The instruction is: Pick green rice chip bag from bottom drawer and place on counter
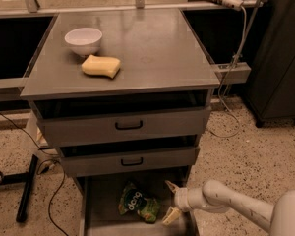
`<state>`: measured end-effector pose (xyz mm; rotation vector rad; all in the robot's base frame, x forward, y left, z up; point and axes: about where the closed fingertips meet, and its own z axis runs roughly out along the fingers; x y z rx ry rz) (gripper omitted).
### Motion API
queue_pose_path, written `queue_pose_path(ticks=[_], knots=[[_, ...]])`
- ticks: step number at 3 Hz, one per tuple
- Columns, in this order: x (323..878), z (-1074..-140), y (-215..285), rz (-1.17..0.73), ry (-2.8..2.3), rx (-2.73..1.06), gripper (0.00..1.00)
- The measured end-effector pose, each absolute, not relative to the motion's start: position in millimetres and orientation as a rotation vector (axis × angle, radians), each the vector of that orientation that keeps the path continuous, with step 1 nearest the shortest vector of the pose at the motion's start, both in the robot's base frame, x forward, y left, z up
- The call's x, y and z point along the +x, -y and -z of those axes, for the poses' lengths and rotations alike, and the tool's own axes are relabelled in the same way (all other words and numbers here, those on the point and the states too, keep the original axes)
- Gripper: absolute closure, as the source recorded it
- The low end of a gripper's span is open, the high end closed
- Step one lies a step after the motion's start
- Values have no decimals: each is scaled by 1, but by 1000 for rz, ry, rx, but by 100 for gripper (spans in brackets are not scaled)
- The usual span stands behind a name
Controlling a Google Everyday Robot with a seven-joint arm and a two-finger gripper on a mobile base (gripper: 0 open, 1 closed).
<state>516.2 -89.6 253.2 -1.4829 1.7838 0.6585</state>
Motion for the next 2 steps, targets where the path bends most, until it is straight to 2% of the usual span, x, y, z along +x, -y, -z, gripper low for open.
queue_pose_path(ticks=[2], knots=[[514, -232, 76, -683, -1796, -1501, 0]])
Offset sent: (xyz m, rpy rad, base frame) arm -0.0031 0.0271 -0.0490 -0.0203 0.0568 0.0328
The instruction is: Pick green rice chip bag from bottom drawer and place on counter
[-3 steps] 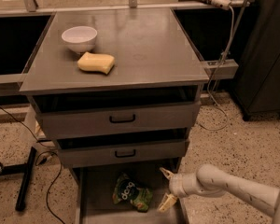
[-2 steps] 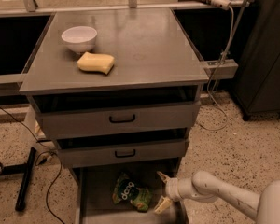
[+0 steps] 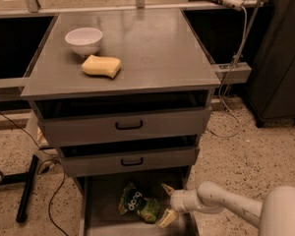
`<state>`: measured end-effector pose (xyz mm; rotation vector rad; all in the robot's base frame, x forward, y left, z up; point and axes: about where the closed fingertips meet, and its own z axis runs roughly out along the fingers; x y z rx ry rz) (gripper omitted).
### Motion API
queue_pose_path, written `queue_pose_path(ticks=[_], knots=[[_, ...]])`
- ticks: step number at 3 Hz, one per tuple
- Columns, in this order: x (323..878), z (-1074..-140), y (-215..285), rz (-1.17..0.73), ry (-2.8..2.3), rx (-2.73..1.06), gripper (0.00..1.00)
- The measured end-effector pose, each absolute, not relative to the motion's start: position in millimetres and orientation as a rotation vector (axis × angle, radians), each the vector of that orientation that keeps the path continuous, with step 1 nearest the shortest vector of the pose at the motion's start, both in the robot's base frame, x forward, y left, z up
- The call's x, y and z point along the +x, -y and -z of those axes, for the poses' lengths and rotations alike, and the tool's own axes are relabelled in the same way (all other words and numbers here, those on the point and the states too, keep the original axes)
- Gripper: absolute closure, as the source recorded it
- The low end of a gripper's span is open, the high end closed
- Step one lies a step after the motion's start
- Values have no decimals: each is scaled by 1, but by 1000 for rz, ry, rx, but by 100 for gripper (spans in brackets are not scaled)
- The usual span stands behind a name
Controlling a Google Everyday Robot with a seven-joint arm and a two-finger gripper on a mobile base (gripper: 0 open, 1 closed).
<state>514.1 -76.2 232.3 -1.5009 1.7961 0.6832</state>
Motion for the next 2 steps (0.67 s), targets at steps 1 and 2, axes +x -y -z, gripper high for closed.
queue_pose_path(ticks=[1, 2], knots=[[516, -199, 52, -739, -1789, -1502, 0], [519, -172, 31, -753, -1778, -1511, 0]])
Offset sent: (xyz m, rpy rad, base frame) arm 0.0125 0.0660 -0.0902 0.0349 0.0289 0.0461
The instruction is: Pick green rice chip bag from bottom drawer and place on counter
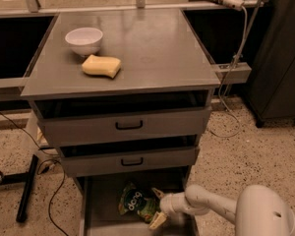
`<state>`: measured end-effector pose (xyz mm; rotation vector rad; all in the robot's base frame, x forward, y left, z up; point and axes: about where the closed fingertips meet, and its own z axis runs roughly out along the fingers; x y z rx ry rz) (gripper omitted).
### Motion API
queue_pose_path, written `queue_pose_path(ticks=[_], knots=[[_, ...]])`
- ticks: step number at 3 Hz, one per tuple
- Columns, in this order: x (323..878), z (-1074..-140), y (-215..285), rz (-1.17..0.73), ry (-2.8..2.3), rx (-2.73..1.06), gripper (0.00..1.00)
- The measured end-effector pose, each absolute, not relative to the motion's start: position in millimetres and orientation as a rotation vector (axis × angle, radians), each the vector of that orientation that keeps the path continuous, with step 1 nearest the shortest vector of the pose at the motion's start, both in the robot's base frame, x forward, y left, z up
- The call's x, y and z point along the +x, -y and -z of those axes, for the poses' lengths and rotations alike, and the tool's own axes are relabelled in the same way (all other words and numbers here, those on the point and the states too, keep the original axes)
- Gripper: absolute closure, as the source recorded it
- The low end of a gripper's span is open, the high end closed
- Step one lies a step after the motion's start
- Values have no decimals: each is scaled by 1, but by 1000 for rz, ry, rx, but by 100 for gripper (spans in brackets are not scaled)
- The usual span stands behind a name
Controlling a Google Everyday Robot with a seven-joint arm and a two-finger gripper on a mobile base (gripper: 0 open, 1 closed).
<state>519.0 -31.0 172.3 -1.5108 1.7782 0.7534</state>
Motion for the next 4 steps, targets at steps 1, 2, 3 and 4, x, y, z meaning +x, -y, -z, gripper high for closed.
queue_pose_path(ticks=[1, 2, 3, 4], knots=[[523, -144, 3, -736, -1760, -1508, 0], [523, -144, 2, -735, -1761, -1507, 0], [523, -144, 2, -735, -1761, -1507, 19], [523, -144, 2, -735, -1761, -1507, 42]])
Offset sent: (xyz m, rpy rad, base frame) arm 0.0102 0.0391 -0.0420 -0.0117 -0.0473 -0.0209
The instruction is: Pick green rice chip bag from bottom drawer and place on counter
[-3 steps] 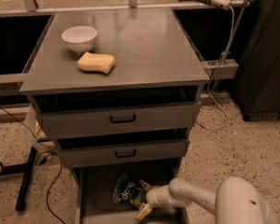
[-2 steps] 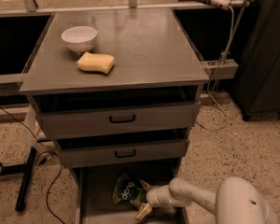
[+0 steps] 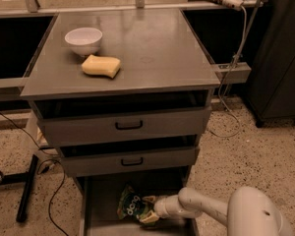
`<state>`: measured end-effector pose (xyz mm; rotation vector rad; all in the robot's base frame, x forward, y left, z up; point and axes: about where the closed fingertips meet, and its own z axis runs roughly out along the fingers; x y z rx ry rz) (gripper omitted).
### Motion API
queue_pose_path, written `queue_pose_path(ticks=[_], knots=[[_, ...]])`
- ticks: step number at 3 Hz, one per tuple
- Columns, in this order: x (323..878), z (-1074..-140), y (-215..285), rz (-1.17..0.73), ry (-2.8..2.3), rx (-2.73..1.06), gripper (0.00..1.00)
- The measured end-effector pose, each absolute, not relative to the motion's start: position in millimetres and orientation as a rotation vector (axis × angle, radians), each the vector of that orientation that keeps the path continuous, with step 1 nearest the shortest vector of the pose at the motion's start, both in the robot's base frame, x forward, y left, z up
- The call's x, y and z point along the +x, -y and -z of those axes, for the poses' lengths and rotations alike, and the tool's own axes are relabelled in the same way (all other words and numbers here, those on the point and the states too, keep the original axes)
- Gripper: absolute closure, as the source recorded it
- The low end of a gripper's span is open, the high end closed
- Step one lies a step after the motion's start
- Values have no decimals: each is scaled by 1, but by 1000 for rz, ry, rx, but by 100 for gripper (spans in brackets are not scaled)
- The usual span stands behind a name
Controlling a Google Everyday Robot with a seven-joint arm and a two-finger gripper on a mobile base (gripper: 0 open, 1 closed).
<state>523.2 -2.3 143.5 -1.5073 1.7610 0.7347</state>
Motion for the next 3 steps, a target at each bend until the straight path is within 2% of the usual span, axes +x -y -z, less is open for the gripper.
queue_pose_path(ticks=[2, 3], knots=[[523, -144, 2, -735, -1761, -1507, 88], [523, -144, 2, -735, -1761, -1507, 100]])
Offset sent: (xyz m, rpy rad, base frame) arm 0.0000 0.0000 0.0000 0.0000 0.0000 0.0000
